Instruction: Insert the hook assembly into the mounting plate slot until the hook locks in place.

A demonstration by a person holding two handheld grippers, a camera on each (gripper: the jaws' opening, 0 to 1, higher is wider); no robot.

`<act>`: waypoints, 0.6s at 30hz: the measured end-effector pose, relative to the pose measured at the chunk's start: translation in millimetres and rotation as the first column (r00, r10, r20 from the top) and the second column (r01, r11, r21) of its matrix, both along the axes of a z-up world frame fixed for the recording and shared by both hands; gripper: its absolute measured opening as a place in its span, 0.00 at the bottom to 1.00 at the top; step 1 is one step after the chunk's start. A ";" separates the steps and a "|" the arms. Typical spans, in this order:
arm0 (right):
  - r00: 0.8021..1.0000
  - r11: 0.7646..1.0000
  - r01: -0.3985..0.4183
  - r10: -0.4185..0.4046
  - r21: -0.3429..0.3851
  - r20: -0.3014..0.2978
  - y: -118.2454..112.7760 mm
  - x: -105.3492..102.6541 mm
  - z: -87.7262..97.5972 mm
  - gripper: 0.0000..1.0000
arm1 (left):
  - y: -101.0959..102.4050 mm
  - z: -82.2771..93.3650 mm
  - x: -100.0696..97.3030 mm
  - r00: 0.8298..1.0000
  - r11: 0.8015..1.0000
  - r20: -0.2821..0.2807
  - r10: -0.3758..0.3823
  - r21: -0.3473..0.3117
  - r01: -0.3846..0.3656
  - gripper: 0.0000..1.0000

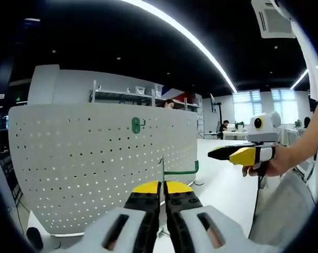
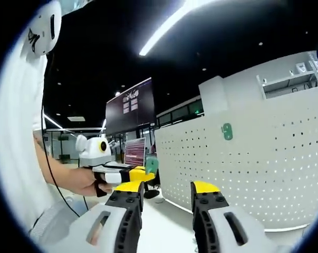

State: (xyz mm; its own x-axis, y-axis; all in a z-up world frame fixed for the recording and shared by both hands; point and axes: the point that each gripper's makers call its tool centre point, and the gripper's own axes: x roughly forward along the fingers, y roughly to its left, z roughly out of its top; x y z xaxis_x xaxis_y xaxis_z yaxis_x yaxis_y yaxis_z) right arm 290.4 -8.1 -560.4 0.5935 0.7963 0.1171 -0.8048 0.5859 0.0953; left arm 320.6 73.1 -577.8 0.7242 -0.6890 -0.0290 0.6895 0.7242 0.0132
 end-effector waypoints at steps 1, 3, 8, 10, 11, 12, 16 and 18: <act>1.000 1.000 -0.003 0.003 0.000 -0.001 1.9 0.4 0.1 0.33 | -1.9 0.3 -0.7 1.000 1.000 0.000 -0.001 0.000 0.001 0.02; 1.000 1.000 -0.017 0.017 0.009 -0.013 6.9 1.3 -0.7 0.33 | -6.9 -0.2 -2.1 1.000 1.000 -0.006 -0.007 0.006 0.007 0.02; 0.999 0.999 -0.040 0.040 0.023 -0.022 15.1 0.8 -0.1 0.31 | -15.4 0.9 -4.2 1.000 1.000 -0.010 -0.017 0.004 0.017 0.01; 0.999 0.999 -0.043 0.044 0.030 -0.029 16.4 1.9 1.0 0.31 | -19.7 1.9 -6.2 1.000 1.000 -0.007 -0.022 0.006 0.022 0.01; 0.999 0.999 -0.043 0.044 0.028 -0.026 17.1 1.8 1.5 0.31 | -22.4 2.1 -7.4 1.000 1.000 -0.006 -0.027 0.009 0.027 0.01; 0.999 0.999 -0.043 0.043 0.028 -0.024 17.5 2.0 2.0 0.31 | -23.6 2.0 -7.6 1.000 1.000 -0.005 -0.028 0.009 0.028 0.01; 0.998 0.998 -0.048 0.049 0.041 -0.028 18.7 2.7 5.0 0.30 | -28.7 4.3 -8.8 1.000 0.999 -0.008 -0.030 0.011 0.030 0.01; 0.999 0.999 -0.043 0.044 0.033 -0.023 18.2 4.0 4.8 0.29 | -31.7 8.1 -10.3 0.999 0.999 0.000 -0.032 0.011 0.032 0.01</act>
